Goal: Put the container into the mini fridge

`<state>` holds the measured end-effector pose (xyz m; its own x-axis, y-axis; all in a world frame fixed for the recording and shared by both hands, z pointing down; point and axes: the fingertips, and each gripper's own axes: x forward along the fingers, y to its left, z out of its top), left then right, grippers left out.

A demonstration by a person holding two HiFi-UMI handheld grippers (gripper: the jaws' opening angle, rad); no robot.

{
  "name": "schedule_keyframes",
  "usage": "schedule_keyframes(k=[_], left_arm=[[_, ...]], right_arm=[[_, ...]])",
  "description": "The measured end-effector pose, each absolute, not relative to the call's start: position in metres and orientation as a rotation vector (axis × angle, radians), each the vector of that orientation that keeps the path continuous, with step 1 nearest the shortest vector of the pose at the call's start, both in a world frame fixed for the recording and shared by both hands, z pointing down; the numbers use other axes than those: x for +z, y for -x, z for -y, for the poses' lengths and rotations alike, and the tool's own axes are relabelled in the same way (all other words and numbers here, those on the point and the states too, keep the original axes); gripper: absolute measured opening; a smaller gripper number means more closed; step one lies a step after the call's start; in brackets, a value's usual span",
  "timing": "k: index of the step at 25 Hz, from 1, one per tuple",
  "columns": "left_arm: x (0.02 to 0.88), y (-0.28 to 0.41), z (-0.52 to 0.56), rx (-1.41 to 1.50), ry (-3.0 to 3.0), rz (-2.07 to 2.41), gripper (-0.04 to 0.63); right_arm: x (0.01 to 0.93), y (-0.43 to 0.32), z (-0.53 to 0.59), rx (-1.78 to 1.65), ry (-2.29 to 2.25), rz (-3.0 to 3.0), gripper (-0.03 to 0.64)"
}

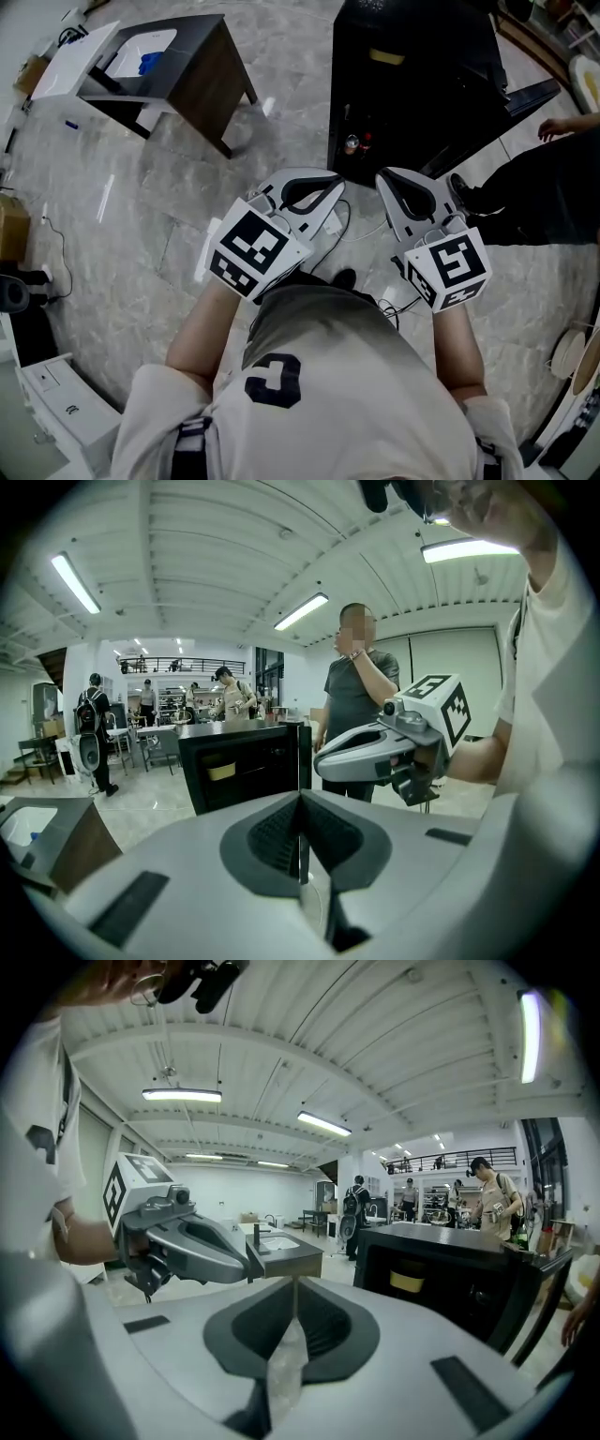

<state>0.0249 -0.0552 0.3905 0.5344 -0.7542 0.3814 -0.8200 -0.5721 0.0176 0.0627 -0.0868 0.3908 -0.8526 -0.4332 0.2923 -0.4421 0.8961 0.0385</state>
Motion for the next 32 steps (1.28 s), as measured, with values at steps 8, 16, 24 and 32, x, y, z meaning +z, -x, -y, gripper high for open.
schedule_keyframes(k=[8, 16, 24, 32], left_arm=[[0.388, 0.039, 0.051, 0.503, -2.639, 1.288, 0.057], [0.394, 0.071, 0.049, 0.476, -2.662, 1.162, 0.057], [0.399, 0.081, 0.052, 0.479, -2.708, 1.025, 0.057], [0.391, 0.062, 0.058, 0.428, -2.78, 0.894, 0.057]], right_arm=[[0.387, 0.003, 0.073, 0.019, -0.672, 2.769, 0.038], [0.386, 0.044, 0.069, 0.042, -0.73, 2.734, 0.037], [0.386, 0.054, 0.069, 0.054, -0.858, 2.692, 0.029], [0.375, 0.03, 0.064, 0.029, -0.989, 2.625, 0.029]])
